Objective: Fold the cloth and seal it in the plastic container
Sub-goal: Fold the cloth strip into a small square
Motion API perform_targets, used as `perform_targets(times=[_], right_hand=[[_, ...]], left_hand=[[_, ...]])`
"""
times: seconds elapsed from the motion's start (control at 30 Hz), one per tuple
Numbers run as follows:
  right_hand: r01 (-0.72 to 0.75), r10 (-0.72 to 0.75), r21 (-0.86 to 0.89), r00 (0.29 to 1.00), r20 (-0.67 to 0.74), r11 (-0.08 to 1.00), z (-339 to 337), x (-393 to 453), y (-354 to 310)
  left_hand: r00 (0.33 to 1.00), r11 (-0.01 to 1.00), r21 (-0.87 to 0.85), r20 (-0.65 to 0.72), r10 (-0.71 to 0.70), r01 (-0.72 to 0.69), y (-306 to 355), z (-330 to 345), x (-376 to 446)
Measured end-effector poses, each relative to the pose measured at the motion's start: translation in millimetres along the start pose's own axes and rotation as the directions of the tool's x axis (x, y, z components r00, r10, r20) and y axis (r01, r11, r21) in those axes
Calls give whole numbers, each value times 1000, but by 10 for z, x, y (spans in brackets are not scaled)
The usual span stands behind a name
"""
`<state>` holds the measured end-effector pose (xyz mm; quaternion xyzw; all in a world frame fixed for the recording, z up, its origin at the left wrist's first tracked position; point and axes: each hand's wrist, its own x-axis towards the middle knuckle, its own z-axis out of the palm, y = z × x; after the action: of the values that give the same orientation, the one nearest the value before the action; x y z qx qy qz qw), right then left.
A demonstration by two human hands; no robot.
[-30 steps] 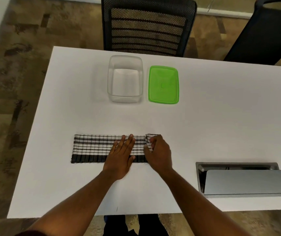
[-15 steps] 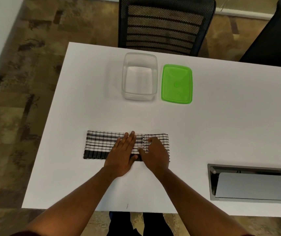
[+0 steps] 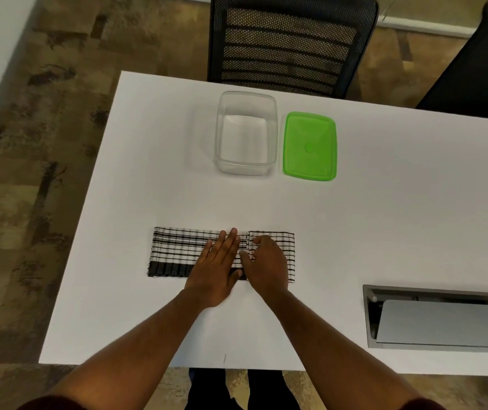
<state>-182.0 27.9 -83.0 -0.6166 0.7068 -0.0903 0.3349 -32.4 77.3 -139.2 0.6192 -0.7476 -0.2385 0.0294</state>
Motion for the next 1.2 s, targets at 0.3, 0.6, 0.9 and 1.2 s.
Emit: perform_targets(times=[0.3,0.6,0.9,1.2], right_hand=[[376,-418,-383,908,-28,844,-137,74,654],[470,-442,-452,880,172,758,-153,148,1094],[446,-407,-440,894,185,779,-190,144,1090],[420,-387,-429,907,166,800,-426,142,1168]], left_hand=[[993,996,-7,-83,84,-85,286,-63,173],[998,997,58,11,58,-58,230,-17,150],[992,997,23,106,66,-69,259,-118,188],[881,924,-173,-285,-378,341,-361,-421,-463]])
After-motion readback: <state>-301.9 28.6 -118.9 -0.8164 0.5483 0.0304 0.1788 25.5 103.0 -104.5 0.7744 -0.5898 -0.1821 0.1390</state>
